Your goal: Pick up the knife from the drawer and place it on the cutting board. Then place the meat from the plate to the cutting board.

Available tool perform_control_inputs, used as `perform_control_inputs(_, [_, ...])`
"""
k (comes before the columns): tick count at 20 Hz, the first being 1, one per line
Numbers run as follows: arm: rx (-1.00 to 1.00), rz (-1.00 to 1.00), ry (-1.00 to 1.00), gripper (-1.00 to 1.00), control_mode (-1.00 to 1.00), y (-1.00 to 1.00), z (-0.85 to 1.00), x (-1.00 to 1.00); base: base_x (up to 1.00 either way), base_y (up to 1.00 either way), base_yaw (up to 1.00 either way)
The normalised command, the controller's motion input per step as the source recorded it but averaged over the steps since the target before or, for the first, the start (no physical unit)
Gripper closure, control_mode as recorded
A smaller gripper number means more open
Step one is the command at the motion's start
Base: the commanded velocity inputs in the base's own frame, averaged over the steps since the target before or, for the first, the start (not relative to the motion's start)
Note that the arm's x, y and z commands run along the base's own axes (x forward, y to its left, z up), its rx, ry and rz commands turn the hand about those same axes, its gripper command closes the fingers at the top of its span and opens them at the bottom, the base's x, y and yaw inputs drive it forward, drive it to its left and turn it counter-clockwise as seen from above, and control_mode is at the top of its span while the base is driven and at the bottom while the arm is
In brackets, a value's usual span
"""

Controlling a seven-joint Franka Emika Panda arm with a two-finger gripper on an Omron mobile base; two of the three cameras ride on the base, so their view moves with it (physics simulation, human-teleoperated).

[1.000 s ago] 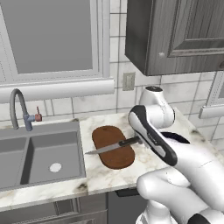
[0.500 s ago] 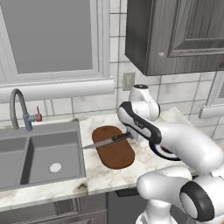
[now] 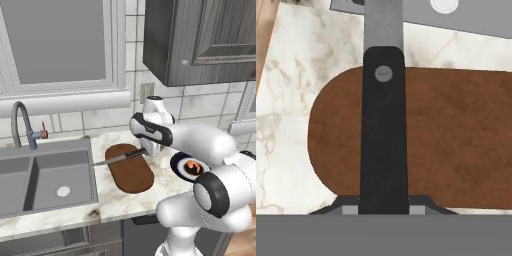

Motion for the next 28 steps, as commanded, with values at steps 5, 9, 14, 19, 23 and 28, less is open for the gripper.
perform_control_inputs(5, [-0.01,-0.01,0.04,1.0,-1.0,-0.03,-0.4,0.32,0.0,0.0,0.0])
perform_control_inputs(9, [-0.02,-0.02,0.03,1.0,-1.0,0.0,-0.26,0.32,0.0,0.0,0.0])
perform_control_inputs(14, [0.0,-0.03,0.04,1.0,-1.0,0.0,-0.08,0.37,0.0,0.0,0.0])
perform_control_inputs(19, [0.0,-0.01,0.04,1.0,-1.0,0.0,-0.15,0.28,0.0,0.0,0.0])
perform_control_inputs(23, [-0.02,0.0,0.03,1.0,-1.0,0.0,-0.35,0.18,0.0,0.0,0.0])
perform_control_inputs(28, [-0.01,0.0,0.0,1.0,-1.0,0.02,-0.24,0.23,0.0,0.0,0.0])
